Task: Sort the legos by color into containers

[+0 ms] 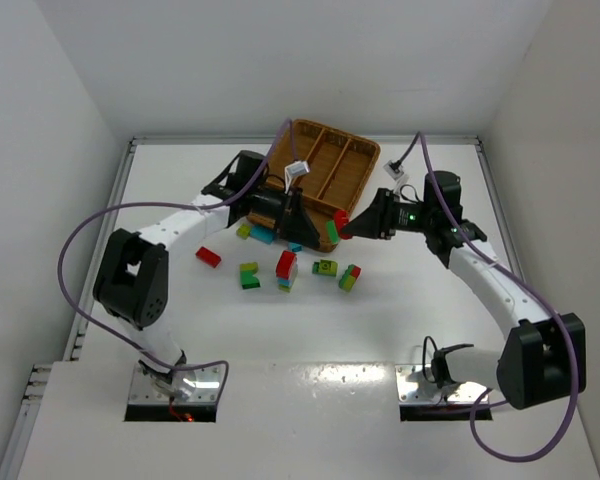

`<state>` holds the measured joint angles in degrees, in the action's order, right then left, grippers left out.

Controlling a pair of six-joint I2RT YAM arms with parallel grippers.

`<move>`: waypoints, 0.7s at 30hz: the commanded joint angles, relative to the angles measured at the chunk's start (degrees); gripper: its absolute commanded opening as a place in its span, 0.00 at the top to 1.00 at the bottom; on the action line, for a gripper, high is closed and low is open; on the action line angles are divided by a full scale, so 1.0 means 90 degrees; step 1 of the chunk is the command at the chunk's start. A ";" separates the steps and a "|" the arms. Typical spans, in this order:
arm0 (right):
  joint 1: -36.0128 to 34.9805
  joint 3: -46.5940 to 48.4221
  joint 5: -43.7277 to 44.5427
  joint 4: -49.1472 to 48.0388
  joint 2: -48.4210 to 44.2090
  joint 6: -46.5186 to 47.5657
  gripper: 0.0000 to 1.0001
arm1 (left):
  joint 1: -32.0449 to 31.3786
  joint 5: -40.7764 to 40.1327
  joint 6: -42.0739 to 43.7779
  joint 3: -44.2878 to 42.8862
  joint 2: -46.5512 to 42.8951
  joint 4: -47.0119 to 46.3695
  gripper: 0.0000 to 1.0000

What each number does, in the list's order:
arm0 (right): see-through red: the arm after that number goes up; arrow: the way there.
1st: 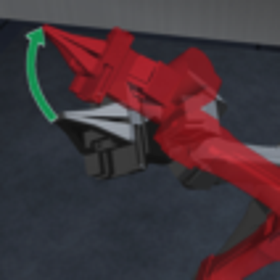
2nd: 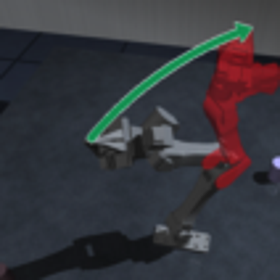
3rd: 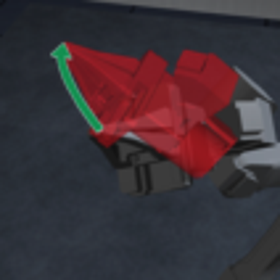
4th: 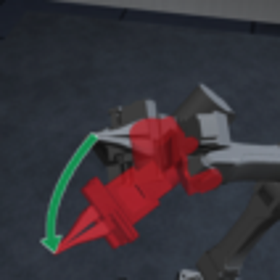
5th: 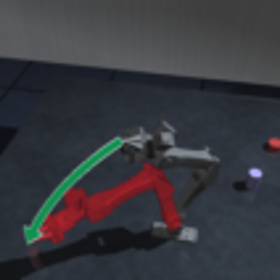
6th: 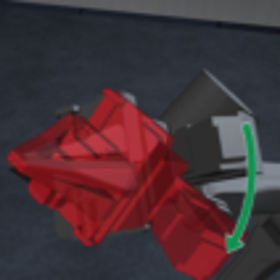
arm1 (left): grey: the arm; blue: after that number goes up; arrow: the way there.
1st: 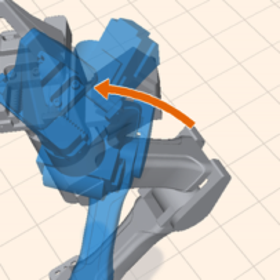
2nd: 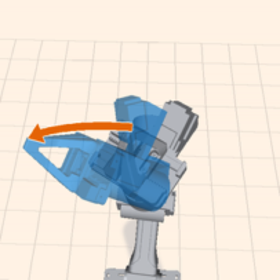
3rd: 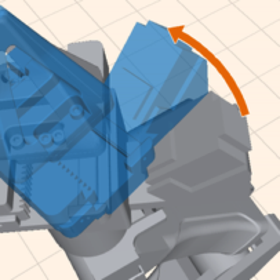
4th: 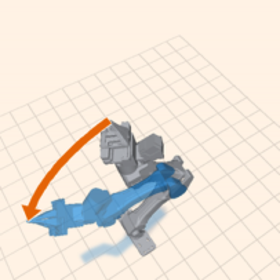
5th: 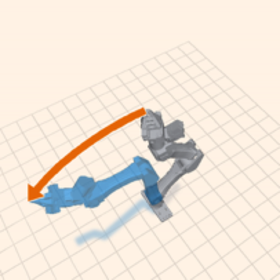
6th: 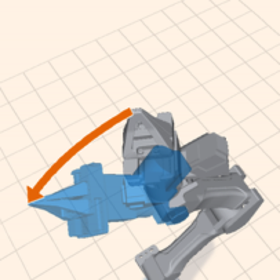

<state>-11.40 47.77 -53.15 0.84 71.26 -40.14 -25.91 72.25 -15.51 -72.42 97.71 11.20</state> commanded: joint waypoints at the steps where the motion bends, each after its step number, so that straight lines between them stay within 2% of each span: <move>1: -0.0042 0.0132 -0.0404 -0.0455 0.0050 -0.0091 0.83 | -0.0060 0.0585 0.0141 -0.0439 0.0081 -0.0239 0.10; 8: -0.0344 0.0268 -0.0482 -0.0387 0.0246 -0.0032 0.83 | -0.0187 0.0586 -0.0474 -0.0810 0.0383 -0.0571 0.10; 11: -0.0345 0.0414 -0.0598 0.0022 0.0373 0.0289 0.83 | -0.0352 0.0518 -0.0533 -0.0937 0.0452 -0.0571 0.14; 16: -0.0345 0.0474 -0.0657 0.0082 0.0431 0.0358 0.83 | -0.0412 0.0517 -0.0591 -0.0996 0.0628 -0.0571 0.26; 21: -0.0345 0.0474 -0.0599 0.0082 0.0431 0.0358 0.83 | -0.0266 0.0644 -0.0406 -0.0811 0.0570 -0.0571 0.26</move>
<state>-14.39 49.23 -57.10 2.85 75.31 -38.37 -29.23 75.31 -20.62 -79.55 103.74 8.03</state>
